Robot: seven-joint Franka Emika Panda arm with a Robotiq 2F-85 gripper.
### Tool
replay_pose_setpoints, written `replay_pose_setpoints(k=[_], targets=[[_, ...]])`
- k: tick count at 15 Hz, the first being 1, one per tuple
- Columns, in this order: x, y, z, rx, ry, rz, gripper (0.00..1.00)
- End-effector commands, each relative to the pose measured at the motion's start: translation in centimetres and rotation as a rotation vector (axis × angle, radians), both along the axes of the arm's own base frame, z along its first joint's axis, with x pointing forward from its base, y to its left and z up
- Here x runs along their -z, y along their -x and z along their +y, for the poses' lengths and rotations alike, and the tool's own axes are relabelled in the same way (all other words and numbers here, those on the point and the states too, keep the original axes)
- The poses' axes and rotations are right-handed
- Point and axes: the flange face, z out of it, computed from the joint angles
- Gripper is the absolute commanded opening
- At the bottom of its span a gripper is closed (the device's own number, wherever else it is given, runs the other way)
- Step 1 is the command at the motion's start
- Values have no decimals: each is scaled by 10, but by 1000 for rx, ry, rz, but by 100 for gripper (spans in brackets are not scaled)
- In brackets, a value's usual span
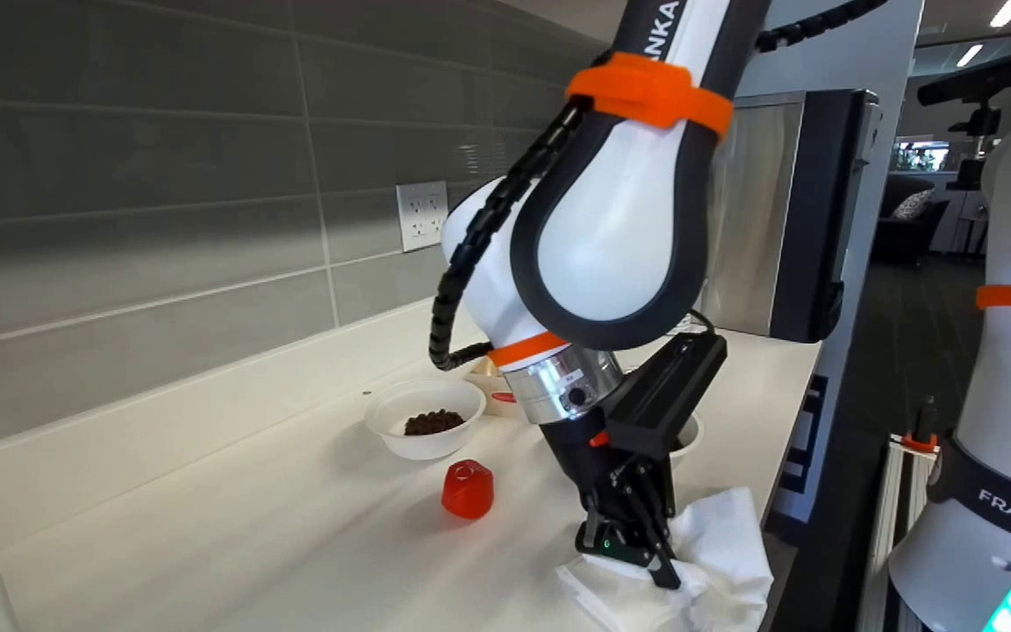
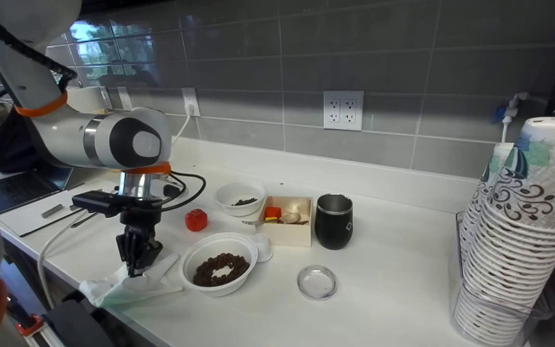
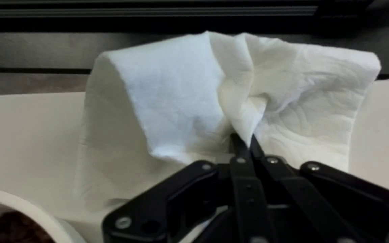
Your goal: Use the napkin to wipe the surface
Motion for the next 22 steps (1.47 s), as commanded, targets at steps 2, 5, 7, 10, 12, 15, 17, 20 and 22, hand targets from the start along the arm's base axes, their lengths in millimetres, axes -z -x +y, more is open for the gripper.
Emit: replay_pose_setpoints(k=[2,5,7,10,12,15,17,20,22], targets=[[-4,-16,-16,36,139,-154,1],[-5,-30,-10,12,110,-266,1],[-8,-37,-2,-16,46,-337,1],[-11,-49,12,-54,-93,-433,1],[-10,-54,20,-82,-175,-485,1],[-1,-54,30,-130,-285,-526,1],[10,-51,51,-149,-382,-521,1],[12,-53,73,-192,-493,-484,1],[9,-43,63,-172,-461,-399,1]])
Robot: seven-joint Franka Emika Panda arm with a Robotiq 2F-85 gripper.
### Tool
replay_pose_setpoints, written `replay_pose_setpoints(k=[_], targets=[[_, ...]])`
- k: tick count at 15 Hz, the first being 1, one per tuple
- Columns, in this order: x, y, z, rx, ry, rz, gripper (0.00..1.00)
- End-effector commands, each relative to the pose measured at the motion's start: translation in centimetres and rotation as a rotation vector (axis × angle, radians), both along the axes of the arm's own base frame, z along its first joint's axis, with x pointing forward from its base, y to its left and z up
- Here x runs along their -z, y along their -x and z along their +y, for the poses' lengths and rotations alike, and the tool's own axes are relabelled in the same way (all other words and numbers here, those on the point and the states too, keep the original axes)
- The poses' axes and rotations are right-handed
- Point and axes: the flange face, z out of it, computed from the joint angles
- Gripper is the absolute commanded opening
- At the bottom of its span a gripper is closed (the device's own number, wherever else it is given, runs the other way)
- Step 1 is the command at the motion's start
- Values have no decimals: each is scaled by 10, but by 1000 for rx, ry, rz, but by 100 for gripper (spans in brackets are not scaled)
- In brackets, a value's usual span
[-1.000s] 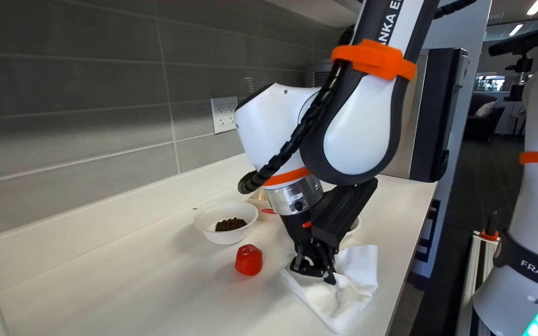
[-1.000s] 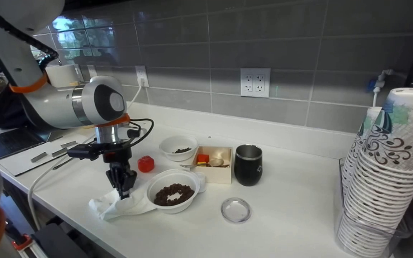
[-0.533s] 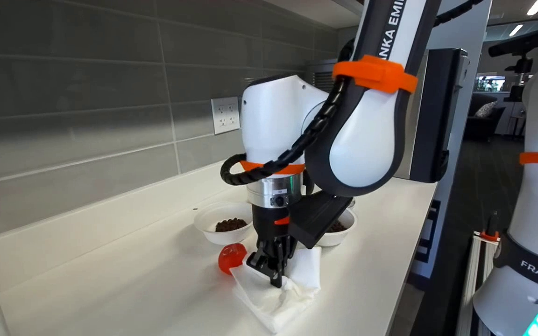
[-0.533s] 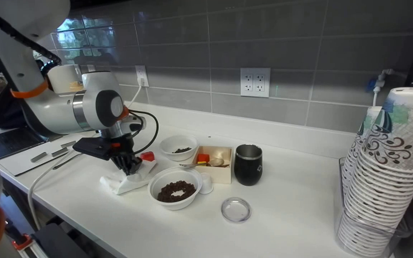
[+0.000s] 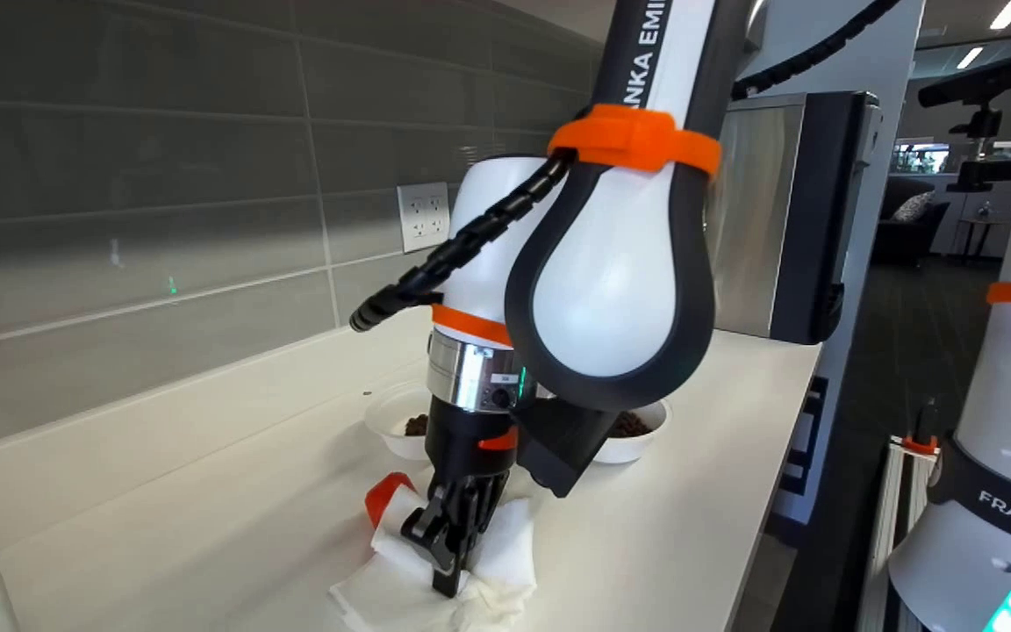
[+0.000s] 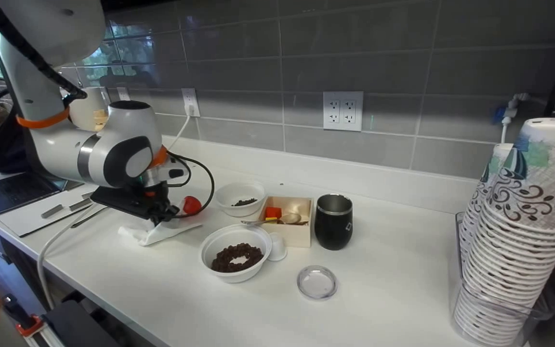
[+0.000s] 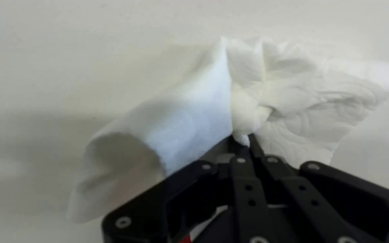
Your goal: Use the napkin to wipe the surface
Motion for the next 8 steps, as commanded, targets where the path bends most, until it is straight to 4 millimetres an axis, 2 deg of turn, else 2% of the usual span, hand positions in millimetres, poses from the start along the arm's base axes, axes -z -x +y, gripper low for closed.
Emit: replay_pose_setpoints(k=[1,7,8], targets=[[17,16,-15,34,29,159,1],[0,27,-59,214,159,251,1],[-10,6,-58,239,174,273,1]])
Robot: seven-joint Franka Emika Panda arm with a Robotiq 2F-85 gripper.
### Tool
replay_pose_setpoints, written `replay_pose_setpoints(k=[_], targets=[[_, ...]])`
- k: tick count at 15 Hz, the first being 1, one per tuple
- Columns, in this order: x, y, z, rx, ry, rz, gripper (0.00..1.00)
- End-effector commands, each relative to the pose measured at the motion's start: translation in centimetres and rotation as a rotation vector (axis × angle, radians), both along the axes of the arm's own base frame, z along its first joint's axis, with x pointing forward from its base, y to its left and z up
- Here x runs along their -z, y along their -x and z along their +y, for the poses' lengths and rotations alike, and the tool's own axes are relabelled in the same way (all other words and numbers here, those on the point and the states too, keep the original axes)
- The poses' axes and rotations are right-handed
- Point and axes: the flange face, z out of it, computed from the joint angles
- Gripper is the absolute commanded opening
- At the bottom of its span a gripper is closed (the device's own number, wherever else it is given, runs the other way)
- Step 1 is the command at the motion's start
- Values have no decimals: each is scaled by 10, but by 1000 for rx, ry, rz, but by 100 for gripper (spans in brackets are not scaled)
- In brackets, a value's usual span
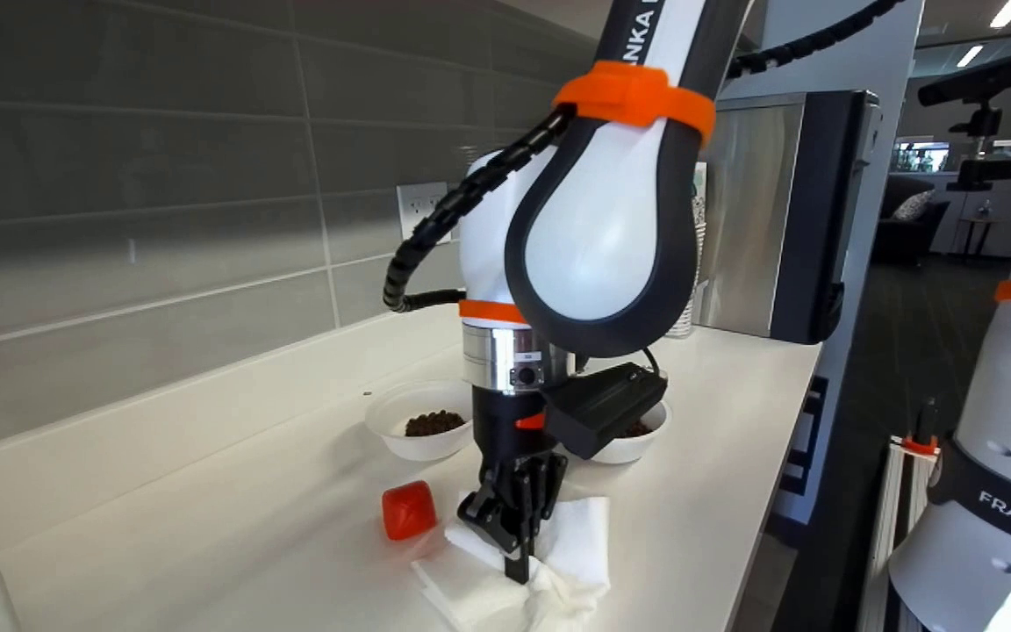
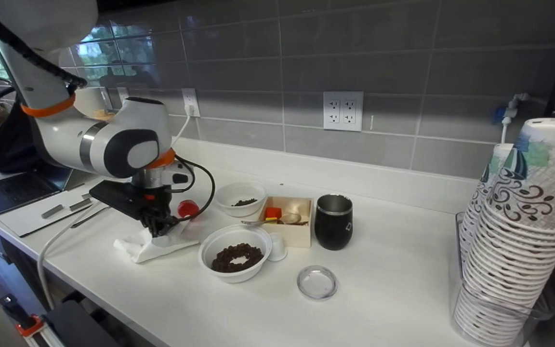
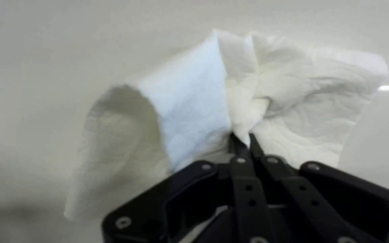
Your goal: Use the napkin to wipe the surface
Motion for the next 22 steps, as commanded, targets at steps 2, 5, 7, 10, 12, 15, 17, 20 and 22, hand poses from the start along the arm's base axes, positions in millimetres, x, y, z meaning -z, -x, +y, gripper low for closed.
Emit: replay_pose_setpoints(k=[2,5,7,10,12,15,17,20,22], targets=[[-10,-4,-46,138,160,137,1],[-1,-5,-87,196,316,198,1],[7,-8,-107,201,371,197,1],[8,-17,-119,196,375,141,1],[5,-26,-116,176,369,73,1],[-1,-39,-100,131,306,-53,1],[-3,-47,-84,89,226,-125,1],[4,-49,-62,23,115,-181,1],[14,-46,-43,-38,54,-187,1]])
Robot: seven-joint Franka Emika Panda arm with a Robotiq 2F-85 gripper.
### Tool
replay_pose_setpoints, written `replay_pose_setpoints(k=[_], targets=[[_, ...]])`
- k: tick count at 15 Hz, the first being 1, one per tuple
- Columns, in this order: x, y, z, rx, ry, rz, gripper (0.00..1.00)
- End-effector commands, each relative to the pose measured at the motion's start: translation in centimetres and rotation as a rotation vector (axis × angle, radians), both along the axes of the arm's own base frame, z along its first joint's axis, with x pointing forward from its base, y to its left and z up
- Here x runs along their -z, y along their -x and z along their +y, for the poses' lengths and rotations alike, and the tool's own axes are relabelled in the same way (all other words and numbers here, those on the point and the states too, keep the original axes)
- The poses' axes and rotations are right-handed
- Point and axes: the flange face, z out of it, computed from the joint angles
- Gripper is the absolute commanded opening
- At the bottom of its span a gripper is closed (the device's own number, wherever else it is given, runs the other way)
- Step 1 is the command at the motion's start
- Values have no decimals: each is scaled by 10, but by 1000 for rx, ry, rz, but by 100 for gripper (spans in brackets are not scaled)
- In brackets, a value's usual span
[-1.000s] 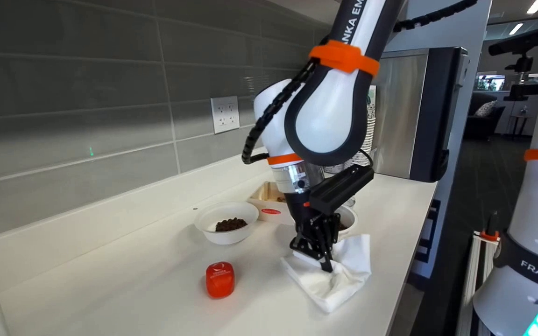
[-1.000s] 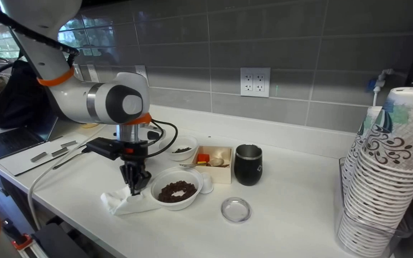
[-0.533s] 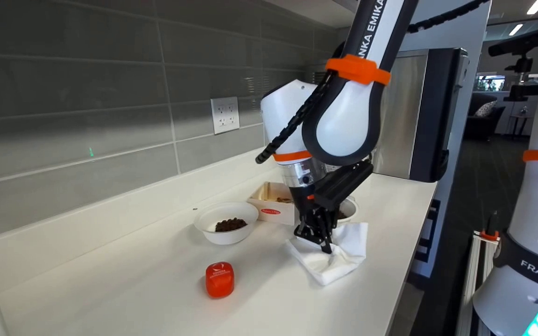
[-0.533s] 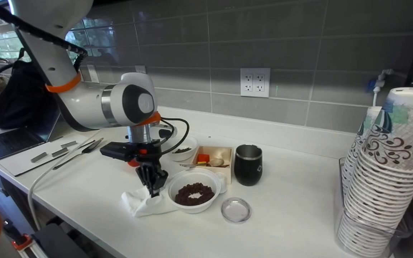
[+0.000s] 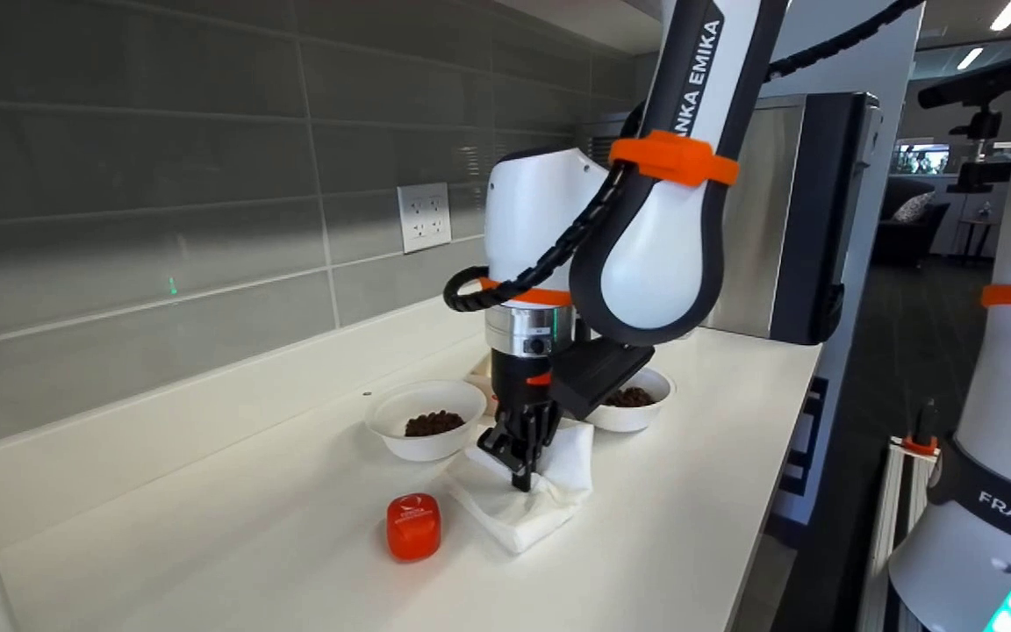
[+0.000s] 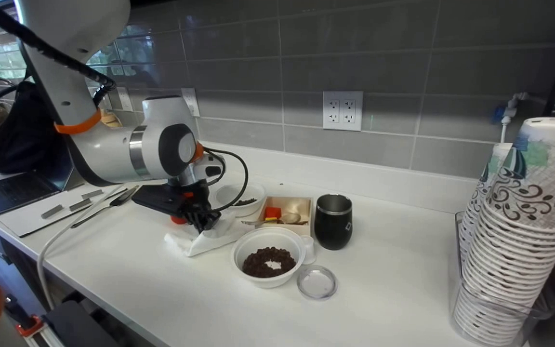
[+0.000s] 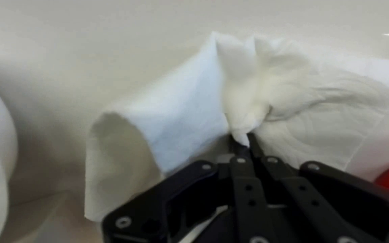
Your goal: Use the napkin to wipe the surface
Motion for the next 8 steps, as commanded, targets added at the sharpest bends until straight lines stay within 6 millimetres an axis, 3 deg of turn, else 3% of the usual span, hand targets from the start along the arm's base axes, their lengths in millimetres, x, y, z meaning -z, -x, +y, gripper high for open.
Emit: replay_pose_setpoints(k=[1,5,8], targets=[[17,-2,32,-110,-107,-2,1],[14,-6,66,-245,-184,27,1],[7,5,58,-231,-147,164,1]])
